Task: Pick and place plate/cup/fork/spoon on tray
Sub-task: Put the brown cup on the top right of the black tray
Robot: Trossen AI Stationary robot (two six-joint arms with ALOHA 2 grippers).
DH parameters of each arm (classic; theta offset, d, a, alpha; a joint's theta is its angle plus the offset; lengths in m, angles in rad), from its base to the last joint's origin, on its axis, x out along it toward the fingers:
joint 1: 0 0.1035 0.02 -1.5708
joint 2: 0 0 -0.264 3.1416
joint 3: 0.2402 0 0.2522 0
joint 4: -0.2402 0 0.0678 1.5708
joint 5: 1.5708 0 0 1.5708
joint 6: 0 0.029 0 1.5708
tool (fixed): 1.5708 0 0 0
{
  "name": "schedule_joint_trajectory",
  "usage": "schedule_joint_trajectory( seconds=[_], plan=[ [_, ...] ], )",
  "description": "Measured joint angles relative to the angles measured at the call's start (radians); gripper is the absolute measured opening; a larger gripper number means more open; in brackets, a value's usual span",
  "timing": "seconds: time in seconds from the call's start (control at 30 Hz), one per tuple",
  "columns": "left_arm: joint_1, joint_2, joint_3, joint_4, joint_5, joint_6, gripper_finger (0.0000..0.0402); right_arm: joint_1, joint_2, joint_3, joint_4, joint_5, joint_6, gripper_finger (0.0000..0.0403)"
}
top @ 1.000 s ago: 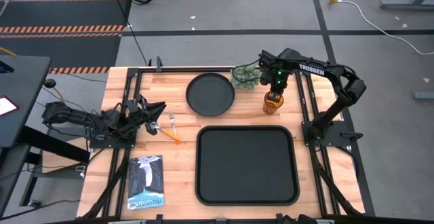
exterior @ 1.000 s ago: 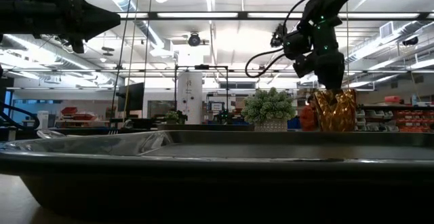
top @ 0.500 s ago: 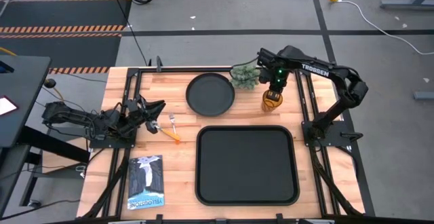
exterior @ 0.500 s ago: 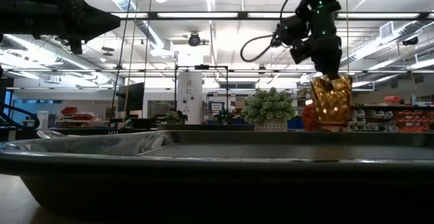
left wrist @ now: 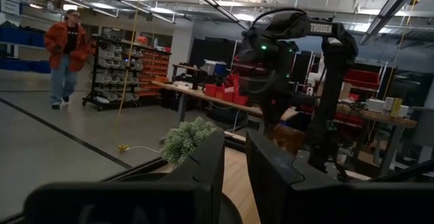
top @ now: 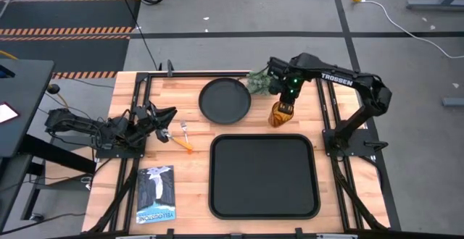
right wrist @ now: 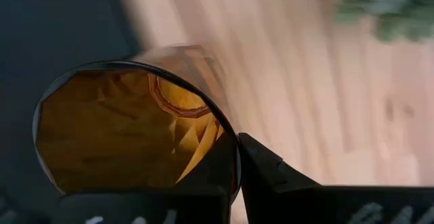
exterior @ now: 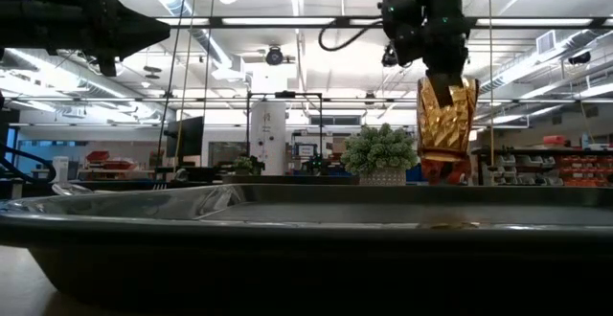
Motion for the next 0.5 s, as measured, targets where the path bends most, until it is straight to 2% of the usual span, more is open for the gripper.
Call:
schedule_joint_trajectory(
  seconds=[0.5],
  plan=[
    [0.000, 0.000, 0.000, 0.000, 0.000, 0.001, 0.0068, 0.231, 0.000, -0.036, 0.002, 0.005, 0.157, 0.0020]
  ],
)
